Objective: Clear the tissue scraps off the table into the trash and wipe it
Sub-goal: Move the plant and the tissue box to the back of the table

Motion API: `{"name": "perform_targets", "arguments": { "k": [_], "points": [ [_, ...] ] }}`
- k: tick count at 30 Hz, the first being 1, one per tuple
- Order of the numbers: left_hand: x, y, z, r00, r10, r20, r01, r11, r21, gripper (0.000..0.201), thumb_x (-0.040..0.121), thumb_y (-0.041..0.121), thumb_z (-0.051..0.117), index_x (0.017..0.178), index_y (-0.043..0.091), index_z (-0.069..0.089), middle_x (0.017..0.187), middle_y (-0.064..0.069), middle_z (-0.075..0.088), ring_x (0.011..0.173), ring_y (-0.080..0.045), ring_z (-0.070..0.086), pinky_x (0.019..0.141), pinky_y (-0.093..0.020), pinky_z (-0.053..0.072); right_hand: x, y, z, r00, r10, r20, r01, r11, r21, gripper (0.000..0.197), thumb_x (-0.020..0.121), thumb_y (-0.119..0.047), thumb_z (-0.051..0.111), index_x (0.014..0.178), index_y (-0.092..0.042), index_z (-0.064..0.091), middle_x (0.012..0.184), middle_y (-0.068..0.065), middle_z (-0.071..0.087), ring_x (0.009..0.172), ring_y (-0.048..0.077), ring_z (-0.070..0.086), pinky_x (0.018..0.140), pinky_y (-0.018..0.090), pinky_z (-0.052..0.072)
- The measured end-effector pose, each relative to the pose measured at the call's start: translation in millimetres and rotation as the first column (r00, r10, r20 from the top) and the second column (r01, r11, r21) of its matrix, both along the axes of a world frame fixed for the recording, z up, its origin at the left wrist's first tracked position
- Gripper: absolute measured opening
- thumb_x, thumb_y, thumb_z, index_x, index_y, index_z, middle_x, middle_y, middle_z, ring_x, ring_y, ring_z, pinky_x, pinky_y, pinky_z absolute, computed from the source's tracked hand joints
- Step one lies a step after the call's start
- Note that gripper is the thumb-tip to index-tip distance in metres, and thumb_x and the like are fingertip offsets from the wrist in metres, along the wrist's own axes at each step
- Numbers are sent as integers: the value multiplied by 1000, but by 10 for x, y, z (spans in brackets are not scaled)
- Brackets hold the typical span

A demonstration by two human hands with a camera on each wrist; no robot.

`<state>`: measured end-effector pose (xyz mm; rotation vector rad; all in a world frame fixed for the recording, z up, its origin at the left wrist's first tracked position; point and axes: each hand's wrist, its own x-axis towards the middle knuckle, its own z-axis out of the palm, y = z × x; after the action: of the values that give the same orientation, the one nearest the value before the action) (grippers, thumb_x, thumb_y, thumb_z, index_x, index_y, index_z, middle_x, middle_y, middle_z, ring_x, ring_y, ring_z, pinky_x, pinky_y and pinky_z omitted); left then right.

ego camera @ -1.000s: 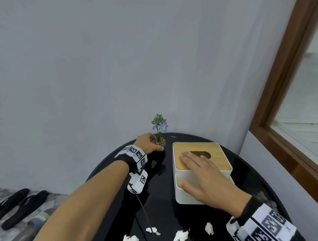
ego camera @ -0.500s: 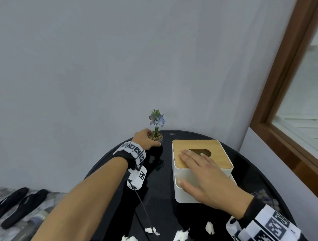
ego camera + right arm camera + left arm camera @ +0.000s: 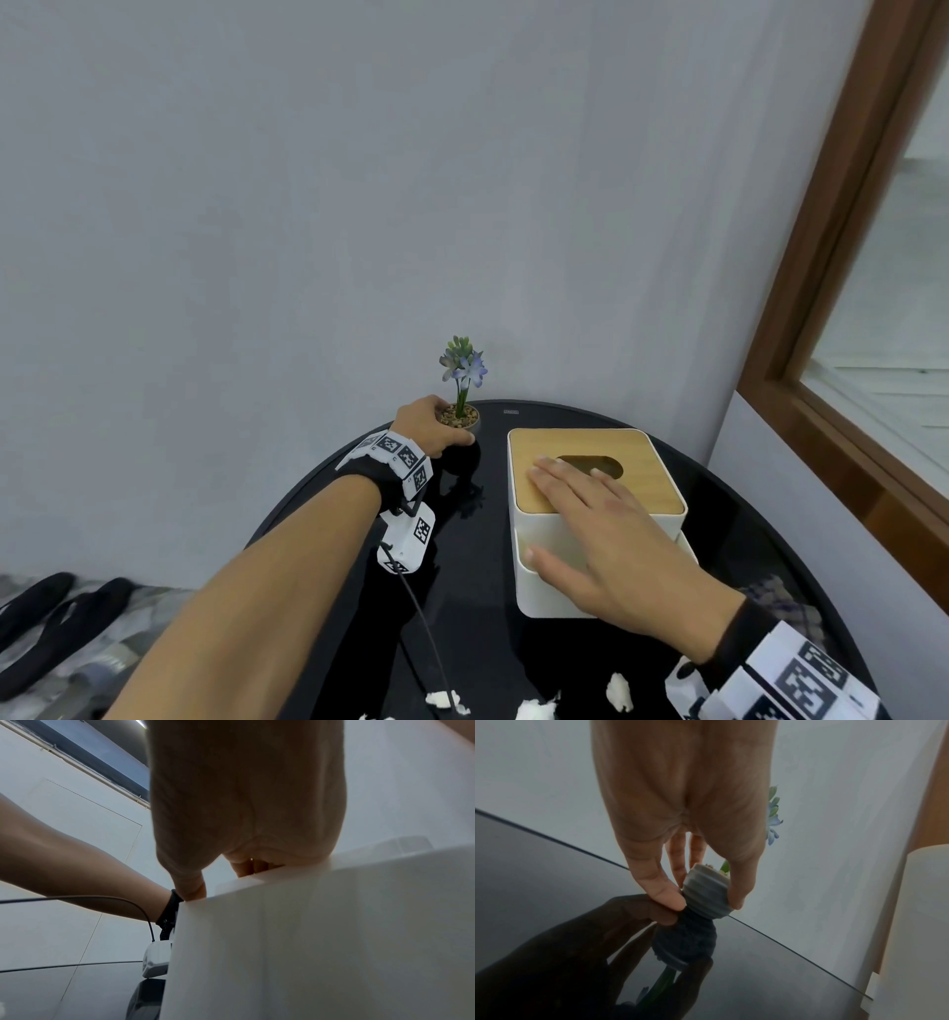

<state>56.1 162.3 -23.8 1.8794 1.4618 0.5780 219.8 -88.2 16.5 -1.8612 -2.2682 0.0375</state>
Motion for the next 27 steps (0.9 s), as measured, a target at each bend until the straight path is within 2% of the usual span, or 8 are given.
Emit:
{"name": "perform_targets", "arguments": {
  "k": [5, 11, 14, 17, 20, 23, 27],
  "points": [
    [-33, -23, 6, 1000, 7, 29, -6, 1000, -22, 80, 65, 40, 86, 133, 15, 51, 116, -5, 57, 93, -17, 63, 70, -36, 62, 4, 3, -13, 1000, -1, -14, 1, 1000, 3, 78, 83, -65, 25, 152, -30, 12, 161, -14, 8, 146, 1, 9, 115, 21, -6],
    [-104, -106, 35, 998, 9, 69, -7, 1000, -25, 81, 67, 35, 87, 134, 12, 49, 117, -5, 58, 98, -20, 64, 73, -36, 62, 12, 9, -26, 1000, 1, -11, -1, 1000, 4, 79, 82, -65, 24, 151, -29, 15, 160, -12, 11, 146, 3, 11, 116, 23, -3],
    [-185, -164, 84, 998, 6, 64, -5, 1000, -16, 80, 67, 37, 87, 133, 14, 49, 126, -6, 56, 99, -21, 64, 79, -38, 61, 9, 16, -22, 1000, 1, -28, -1, 1000, 2, 76, 86, -63, 31, 151, -27, 16, 160, -11, 13, 146, 5, 12, 115, 24, -3],
    [-273, -278, 154, 998, -6, 64, 7, 1000, -7, 77, 71, 35, 84, 135, 14, 48, 127, -4, 53, 100, -20, 63, 79, -36, 61, 13, 14, -19, 999, 11, -35, -11, 1000, -9, 80, 82, -65, 27, 151, -26, 17, 160, -10, 13, 146, 6, 12, 117, 26, -1],
    [-334, -461, 228, 996, -48, 80, 48, 999, 11, 74, 72, 36, 83, 135, 15, 48, 124, -1, 54, 103, -18, 61, 75, -30, 60, 25, 21, -15, 999, 13, -42, -14, 1000, -16, 76, 88, -59, 37, 152, -24, 17, 161, -9, 12, 147, 6, 11, 119, 28, -1],
    [-363, -707, 319, 990, -86, 113, 82, 996, 41, 70, 74, 37, 82, 133, 16, 50, 122, 2, 57, 99, -10, 61, 67, -23, 58, 32, 12, 26, 997, 10, -79, -11, 1000, -8, 75, 88, -54, 42, 151, -20, 20, 160, -5, 17, 146, 9, 16, 121, 30, 1],
    [-373, -1054, 400, 983, -135, 126, 125, 989, 81, 71, 74, 41, 80, 134, 18, 51, 122, 5, 59, 99, -6, 61, 69, -22, 59, 89, -82, 150, 987, -35, -158, 37, 999, 10, 71, 90, -45, 53, 149, -15, 26, 158, -1, 25, 143, 18, 26, 120, 33, 14]
  ]
}}
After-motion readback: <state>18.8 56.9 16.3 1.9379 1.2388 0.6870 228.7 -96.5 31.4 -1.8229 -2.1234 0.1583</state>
